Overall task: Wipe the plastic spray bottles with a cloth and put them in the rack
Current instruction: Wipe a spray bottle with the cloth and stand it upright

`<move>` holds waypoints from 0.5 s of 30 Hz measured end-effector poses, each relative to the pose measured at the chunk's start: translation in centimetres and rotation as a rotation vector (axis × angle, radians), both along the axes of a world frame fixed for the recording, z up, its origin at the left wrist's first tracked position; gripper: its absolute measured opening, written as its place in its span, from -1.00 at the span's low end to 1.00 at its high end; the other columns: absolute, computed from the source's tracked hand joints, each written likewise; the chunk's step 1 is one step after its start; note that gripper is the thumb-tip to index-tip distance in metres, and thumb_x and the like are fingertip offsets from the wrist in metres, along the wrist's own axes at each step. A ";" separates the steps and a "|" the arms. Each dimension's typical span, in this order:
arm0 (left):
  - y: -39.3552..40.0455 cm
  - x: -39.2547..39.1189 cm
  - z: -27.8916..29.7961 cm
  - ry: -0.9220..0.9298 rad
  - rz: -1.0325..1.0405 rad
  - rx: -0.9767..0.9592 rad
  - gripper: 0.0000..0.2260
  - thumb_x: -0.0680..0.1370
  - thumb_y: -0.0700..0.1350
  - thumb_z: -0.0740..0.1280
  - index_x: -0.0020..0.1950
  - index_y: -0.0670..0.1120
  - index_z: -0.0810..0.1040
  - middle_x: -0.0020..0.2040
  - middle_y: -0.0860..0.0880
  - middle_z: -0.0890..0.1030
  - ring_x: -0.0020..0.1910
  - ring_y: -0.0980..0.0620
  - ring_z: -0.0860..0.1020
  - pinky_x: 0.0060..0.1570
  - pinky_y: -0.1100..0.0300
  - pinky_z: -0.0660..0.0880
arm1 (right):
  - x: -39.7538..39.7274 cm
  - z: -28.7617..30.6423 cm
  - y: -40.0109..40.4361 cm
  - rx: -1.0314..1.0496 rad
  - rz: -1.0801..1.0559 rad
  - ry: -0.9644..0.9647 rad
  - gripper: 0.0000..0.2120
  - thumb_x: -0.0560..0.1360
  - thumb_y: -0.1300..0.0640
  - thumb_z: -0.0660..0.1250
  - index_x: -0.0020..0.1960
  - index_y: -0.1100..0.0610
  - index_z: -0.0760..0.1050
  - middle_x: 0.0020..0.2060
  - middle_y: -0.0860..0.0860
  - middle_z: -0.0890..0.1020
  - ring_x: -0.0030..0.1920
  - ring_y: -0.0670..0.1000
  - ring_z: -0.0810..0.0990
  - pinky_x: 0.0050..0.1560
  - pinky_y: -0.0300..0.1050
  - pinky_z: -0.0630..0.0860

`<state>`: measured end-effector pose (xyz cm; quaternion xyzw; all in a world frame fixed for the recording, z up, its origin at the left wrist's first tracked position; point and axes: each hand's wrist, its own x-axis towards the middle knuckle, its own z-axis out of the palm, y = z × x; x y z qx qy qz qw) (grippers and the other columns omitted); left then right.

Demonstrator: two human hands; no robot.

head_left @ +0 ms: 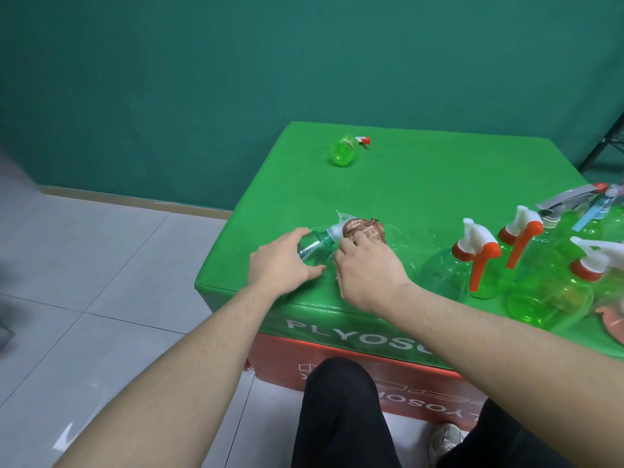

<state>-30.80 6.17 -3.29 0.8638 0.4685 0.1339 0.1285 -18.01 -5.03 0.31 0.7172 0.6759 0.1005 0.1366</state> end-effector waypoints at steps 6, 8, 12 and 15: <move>0.3 0.6 0.3 0.048 0.003 -0.033 -0.31 0.41 0.34 0.45 0.48 0.23 0.33 0.21 0.13 0.64 0.04 -0.02 0.62 -0.02 0.16 0.53 | -0.2 -1.0 -0.8 0.000 0.043 0.040 -0.64 0.66 0.05 0.05 0.29 0.18 0.49 0.12 0.12 0.54 0.11 0.13 0.45 0.21 0.05 0.41; 0.5 0.8 0.5 0.061 0.018 -0.065 -0.33 0.42 0.33 0.45 0.47 0.22 0.33 0.09 0.11 0.65 -0.08 0.00 0.57 -0.13 0.18 0.47 | -0.3 -1.4 -0.9 0.049 0.066 0.105 -0.66 0.67 0.06 0.04 0.26 0.16 0.50 0.09 0.11 0.55 0.07 0.11 0.46 0.20 0.03 0.43; 1.4 0.7 0.7 -0.021 0.106 -0.177 -0.31 0.45 0.33 0.44 0.50 0.15 0.30 -0.18 0.17 0.56 -0.30 0.09 0.55 -0.37 0.22 0.39 | 0.1 -2.7 -1.2 0.173 0.118 0.216 -0.58 0.70 0.03 -0.03 0.24 0.15 0.55 0.10 0.11 0.62 0.10 0.12 0.54 0.22 0.05 0.51; 1.7 0.4 0.5 -0.086 0.150 -0.214 -0.28 0.45 0.32 0.45 0.51 0.12 0.28 -0.22 0.17 0.54 -0.36 0.14 0.53 -0.42 0.23 0.36 | 1.0 -3.4 -1.9 0.202 0.070 0.341 -0.57 0.71 0.04 -0.01 0.39 0.16 0.50 0.29 0.13 0.57 0.33 0.14 0.50 0.42 0.04 0.41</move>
